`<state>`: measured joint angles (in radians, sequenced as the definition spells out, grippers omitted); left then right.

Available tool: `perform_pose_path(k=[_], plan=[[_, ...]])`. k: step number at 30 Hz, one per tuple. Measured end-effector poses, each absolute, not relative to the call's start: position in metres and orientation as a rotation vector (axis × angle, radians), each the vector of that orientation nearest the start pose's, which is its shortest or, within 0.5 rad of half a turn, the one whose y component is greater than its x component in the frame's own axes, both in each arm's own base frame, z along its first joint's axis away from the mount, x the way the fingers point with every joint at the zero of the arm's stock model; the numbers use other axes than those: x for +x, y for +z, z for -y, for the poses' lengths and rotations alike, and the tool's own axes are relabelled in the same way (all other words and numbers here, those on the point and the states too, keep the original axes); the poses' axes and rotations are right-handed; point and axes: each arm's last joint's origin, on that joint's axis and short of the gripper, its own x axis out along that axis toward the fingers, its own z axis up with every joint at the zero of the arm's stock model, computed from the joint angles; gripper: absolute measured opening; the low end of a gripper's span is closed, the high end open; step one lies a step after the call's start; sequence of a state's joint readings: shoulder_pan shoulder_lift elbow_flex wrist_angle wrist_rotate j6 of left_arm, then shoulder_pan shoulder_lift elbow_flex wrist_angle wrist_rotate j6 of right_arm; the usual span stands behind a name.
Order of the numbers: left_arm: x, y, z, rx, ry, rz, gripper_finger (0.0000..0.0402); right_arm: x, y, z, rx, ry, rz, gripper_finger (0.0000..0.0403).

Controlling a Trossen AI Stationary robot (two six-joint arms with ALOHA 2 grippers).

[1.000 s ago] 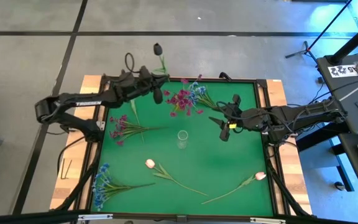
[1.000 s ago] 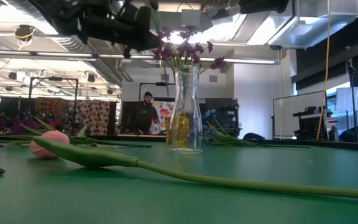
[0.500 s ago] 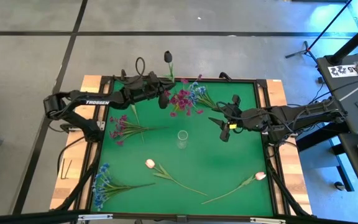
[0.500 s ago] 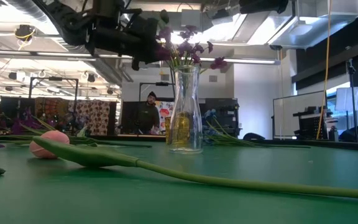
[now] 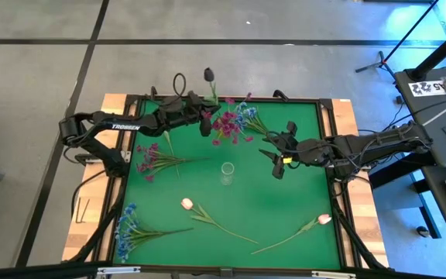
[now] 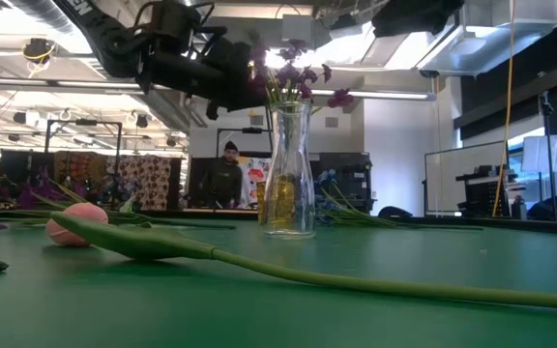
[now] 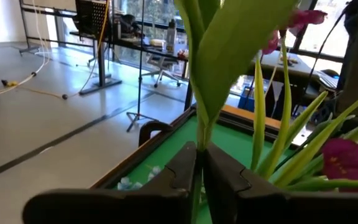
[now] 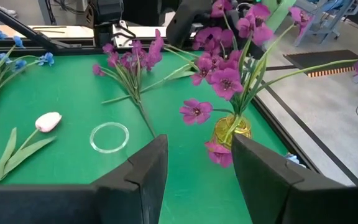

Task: Sort flowers into vase by color
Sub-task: Put the bottom flowers into the yellow vase

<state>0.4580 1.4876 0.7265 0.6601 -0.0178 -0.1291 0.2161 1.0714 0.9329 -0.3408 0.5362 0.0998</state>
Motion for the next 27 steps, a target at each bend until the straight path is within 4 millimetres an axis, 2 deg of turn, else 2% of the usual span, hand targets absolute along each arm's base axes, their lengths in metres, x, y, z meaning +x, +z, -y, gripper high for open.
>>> perform_pose_path(k=[6, 13, 21, 27], plan=[[0.28, 0.224, -0.138, -0.158, 0.486, -0.143, 0.0051, 0.225, 0.318, -0.034, -0.079, -0.336, -0.429, 0.0176], [0.276, 0.212, -0.139, -0.173, 0.569, -0.274, 0.0088, 0.225, 0.318, -0.034, -0.079, -0.337, -0.429, 0.0176], [0.276, 0.21, -0.137, -0.173, 0.569, -0.29, 0.0134, 0.225, 0.318, -0.034, -0.079, -0.337, -0.429, 0.0176], [0.279, 0.21, -0.127, -0.172, 0.537, -0.317, 0.0177, 0.225, 0.318, -0.034, -0.079, -0.337, -0.429, 0.0176]])
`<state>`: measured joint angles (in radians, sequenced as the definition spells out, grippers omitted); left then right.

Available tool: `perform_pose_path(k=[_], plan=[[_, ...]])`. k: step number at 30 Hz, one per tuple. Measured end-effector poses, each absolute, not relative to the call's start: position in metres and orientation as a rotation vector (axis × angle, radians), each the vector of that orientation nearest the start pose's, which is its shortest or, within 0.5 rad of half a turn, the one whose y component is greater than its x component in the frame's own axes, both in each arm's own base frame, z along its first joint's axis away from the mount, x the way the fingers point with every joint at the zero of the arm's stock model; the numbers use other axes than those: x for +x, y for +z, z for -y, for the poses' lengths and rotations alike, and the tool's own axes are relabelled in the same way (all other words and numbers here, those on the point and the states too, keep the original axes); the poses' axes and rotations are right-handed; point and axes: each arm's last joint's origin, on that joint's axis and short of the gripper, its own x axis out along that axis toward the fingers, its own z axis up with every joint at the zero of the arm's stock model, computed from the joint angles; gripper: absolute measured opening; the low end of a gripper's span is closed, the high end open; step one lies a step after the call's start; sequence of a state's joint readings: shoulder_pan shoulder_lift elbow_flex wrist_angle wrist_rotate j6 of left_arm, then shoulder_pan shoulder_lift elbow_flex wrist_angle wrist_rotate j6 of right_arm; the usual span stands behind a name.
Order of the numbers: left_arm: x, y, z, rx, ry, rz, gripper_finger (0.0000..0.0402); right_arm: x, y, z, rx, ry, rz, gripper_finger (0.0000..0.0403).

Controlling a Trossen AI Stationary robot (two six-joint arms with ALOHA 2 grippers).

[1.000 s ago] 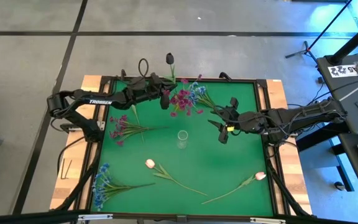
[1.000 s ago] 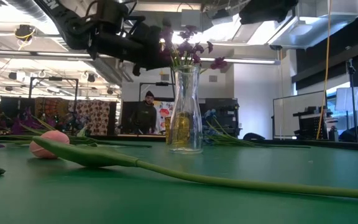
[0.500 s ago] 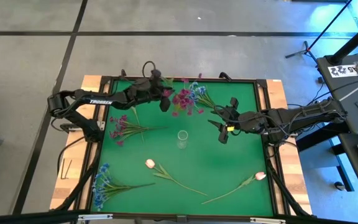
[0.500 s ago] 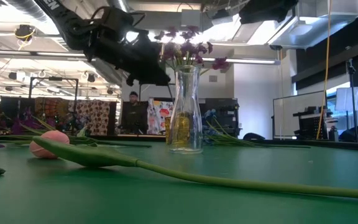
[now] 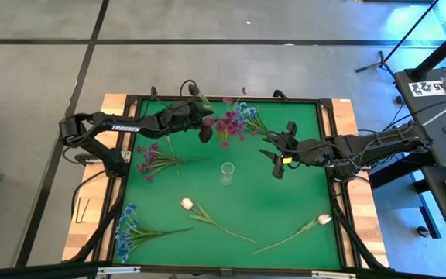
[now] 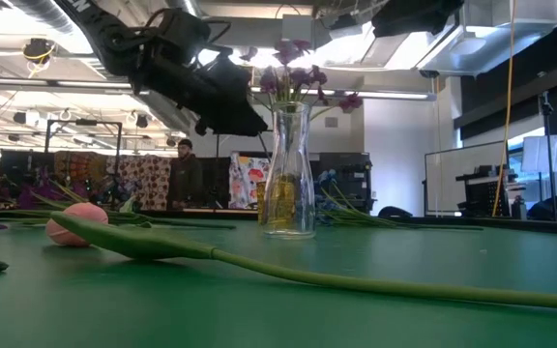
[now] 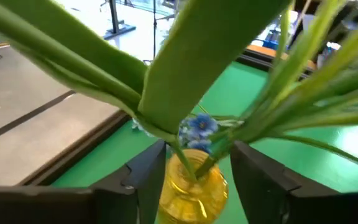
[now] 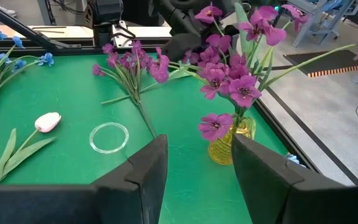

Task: Sort flowers into vase by color
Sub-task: Put the bottom flowers into the yellow vase

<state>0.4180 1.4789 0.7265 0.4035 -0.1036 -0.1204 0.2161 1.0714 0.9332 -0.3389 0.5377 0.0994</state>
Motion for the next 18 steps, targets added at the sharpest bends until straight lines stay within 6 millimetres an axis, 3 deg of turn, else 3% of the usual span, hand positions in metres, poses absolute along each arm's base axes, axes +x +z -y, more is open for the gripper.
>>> perform_pose_path(k=[7, 18], plan=[[0.275, 0.218, -0.11, -0.122, 0.562, -0.365, 0.021, 0.225, 0.318, -0.034, -0.08, -0.337, -0.43, 0.0176], [0.265, 0.225, -0.084, -0.119, 0.562, -0.465, 0.0214, 0.225, 0.318, -0.034, -0.079, -0.337, -0.429, 0.0177]])
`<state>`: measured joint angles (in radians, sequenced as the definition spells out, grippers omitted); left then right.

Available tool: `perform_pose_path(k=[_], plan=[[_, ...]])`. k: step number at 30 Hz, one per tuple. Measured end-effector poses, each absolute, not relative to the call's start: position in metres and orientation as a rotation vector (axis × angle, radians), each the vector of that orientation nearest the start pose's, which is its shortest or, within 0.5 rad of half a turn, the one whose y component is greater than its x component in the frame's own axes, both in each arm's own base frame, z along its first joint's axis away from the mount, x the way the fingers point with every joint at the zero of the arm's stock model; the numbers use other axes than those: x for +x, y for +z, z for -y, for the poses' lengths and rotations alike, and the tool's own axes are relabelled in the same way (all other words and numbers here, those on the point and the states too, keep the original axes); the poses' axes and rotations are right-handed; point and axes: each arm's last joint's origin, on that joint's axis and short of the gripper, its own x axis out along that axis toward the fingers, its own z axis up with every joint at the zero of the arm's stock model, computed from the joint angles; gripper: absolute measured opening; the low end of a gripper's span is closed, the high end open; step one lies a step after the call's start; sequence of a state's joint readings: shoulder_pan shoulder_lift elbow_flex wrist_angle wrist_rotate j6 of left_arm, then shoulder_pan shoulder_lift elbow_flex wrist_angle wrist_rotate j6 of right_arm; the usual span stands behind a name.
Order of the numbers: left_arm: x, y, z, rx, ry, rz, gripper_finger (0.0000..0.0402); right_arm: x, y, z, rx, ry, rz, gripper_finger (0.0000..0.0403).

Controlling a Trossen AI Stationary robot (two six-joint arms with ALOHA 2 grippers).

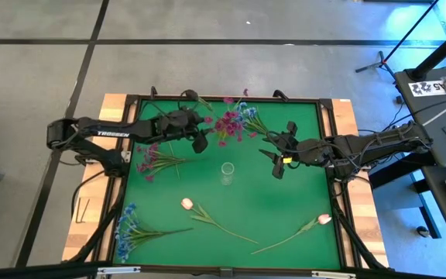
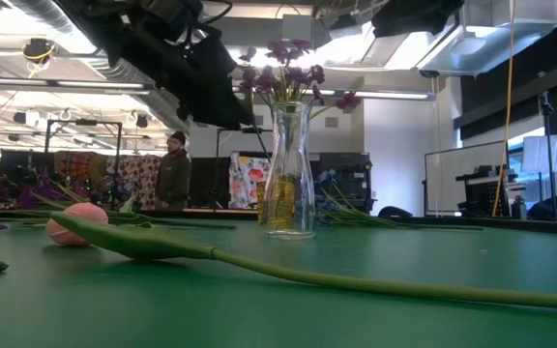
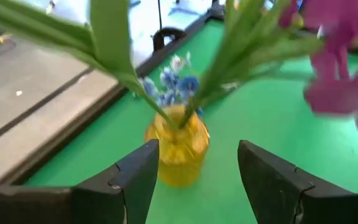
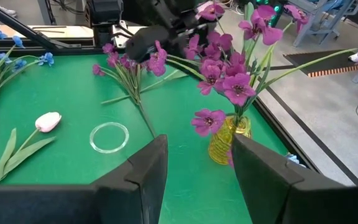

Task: Sort flowers into vase by color
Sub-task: Put the bottom flowers into the yellow vase

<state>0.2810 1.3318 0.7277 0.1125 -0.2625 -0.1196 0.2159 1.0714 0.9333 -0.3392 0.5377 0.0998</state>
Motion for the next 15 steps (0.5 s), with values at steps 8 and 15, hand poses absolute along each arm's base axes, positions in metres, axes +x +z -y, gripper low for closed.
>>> perform_pose_path(k=[8, 15], plan=[[0.26, 0.235, -0.08, -0.076, 0.693, -0.424, 0.0215, 0.225, 0.318, -0.034, -0.079, -0.337, -0.429, 0.0177], [0.243, 0.25, -0.086, -0.099, 0.746, -0.396, 0.0215, 0.225, 0.318, -0.034, -0.079, -0.338, -0.432, 0.0177]])
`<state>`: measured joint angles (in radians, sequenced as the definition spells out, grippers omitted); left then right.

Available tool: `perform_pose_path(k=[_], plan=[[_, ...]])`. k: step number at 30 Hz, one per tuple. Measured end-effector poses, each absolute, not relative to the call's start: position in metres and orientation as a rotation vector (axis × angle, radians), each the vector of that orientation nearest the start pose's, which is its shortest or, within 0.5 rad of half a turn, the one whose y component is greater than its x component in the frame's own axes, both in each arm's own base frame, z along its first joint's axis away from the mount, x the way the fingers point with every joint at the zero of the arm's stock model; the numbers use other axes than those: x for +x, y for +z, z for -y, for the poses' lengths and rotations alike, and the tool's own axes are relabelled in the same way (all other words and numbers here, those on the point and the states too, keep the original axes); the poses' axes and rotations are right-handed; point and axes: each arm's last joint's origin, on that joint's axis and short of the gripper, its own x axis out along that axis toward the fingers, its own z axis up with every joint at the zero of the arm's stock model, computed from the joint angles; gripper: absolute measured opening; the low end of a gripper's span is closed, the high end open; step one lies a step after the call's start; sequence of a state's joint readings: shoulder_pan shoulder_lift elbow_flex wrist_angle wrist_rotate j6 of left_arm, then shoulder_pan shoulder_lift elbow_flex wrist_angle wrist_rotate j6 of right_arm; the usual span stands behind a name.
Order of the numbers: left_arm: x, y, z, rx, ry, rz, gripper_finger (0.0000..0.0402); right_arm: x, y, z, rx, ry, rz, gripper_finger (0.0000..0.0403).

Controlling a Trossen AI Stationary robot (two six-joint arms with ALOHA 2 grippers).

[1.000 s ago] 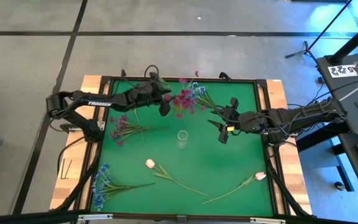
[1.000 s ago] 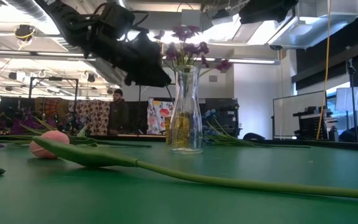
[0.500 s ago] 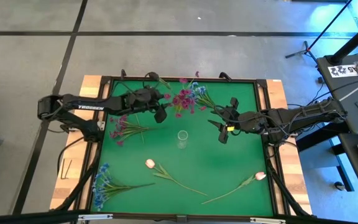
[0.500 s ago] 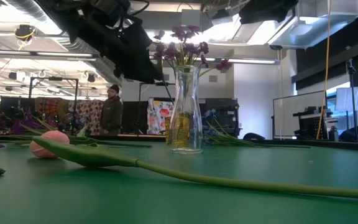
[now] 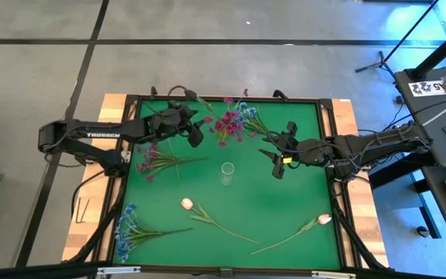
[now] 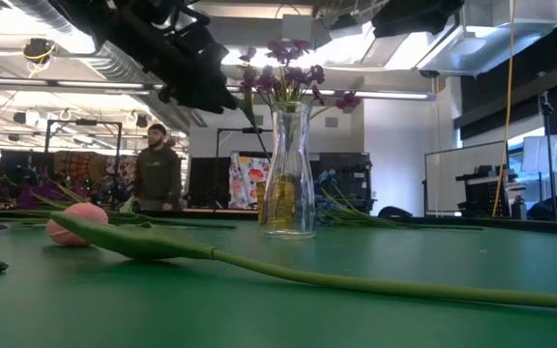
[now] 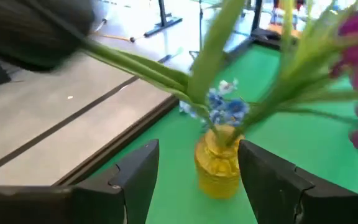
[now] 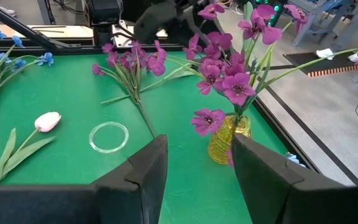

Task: Sort flowers into vase by color
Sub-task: Put the bottom flowers into the yellow vase

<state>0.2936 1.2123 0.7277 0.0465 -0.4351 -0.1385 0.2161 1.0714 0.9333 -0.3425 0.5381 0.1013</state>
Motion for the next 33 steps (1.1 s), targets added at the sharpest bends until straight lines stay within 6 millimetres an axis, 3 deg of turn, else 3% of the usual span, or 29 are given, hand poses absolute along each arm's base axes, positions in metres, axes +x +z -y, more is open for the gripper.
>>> perform_pose_path(k=[10, 15, 22, 28, 33], plan=[[0.219, 0.275, -0.081, -0.15, 0.718, -0.314, 0.0215, 0.224, 0.318, -0.034, -0.077, -0.339, -0.437, 0.0177], [0.212, 0.278, -0.079, -0.152, 0.715, -0.273, 0.0215, 0.223, 0.316, -0.034, -0.064, -0.344, -0.455, 0.0177], [0.193, 0.255, -0.075, -0.166, 0.649, -0.088, 0.0207, 0.222, 0.314, -0.034, -0.046, -0.344, -0.472, 0.0177], [0.18, 0.222, -0.08, -0.212, 0.638, 0.041, 0.0201, 0.226, 0.321, -0.035, -0.033, -0.336, -0.398, 0.0177], [0.182, 0.216, -0.089, -0.253, 0.63, 0.076, 0.02, 0.227, 0.324, -0.035, -0.055, -0.328, -0.365, 0.0177]])
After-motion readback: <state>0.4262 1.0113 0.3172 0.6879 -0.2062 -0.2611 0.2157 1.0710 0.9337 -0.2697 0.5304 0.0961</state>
